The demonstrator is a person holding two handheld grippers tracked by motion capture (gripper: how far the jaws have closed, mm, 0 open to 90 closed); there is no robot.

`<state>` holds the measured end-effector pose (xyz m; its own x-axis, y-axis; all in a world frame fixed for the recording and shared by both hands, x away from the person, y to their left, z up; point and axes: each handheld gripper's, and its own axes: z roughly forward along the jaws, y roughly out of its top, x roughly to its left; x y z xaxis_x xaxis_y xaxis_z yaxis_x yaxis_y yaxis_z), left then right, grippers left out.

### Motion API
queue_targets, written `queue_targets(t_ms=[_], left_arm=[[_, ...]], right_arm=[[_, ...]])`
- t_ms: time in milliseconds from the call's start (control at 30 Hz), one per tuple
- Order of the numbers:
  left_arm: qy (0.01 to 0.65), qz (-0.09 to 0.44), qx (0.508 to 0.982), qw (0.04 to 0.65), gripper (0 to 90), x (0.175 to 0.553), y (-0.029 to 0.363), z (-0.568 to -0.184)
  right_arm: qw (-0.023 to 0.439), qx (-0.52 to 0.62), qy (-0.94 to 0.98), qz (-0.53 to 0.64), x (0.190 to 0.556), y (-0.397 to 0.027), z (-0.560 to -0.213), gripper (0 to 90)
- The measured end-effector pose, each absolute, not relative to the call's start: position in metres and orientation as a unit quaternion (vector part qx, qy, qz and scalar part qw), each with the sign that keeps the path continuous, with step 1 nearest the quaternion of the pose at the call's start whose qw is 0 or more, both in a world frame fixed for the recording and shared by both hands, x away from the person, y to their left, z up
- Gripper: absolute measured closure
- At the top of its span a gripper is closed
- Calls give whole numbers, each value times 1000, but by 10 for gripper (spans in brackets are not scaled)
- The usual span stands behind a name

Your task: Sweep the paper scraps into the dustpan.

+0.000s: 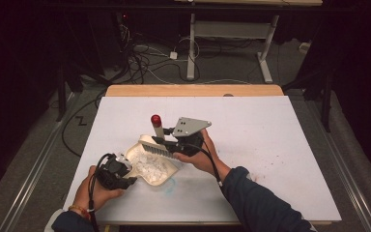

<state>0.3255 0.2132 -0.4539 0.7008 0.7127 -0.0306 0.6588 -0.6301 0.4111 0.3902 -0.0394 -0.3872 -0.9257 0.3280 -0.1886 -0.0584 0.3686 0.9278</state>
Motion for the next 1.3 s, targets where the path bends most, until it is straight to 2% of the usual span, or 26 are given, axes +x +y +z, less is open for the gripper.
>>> queue_targets(t_ms=[333,667,833,1067,1233,1300], left_arm=[[373,71,906,189,632,321,212,-452],[363,72,910,186,631,318,208,-447],[358,71,913,182,631,321,202,-448],[355,66,915,181,631,323,202,-450],[356,65,914,182,631,321,203,-450],[358,65,914,183,631,321,204,-451]], right_arm=[[184,124,795,565,375,-96,-361,706],[182,146,828,511,343,-152,-377,707],[183,145,836,496,341,-145,-391,706],[179,120,837,503,338,-113,-393,705],[138,106,825,538,336,-98,-389,706],[146,97,825,538,333,-97,-387,706]])
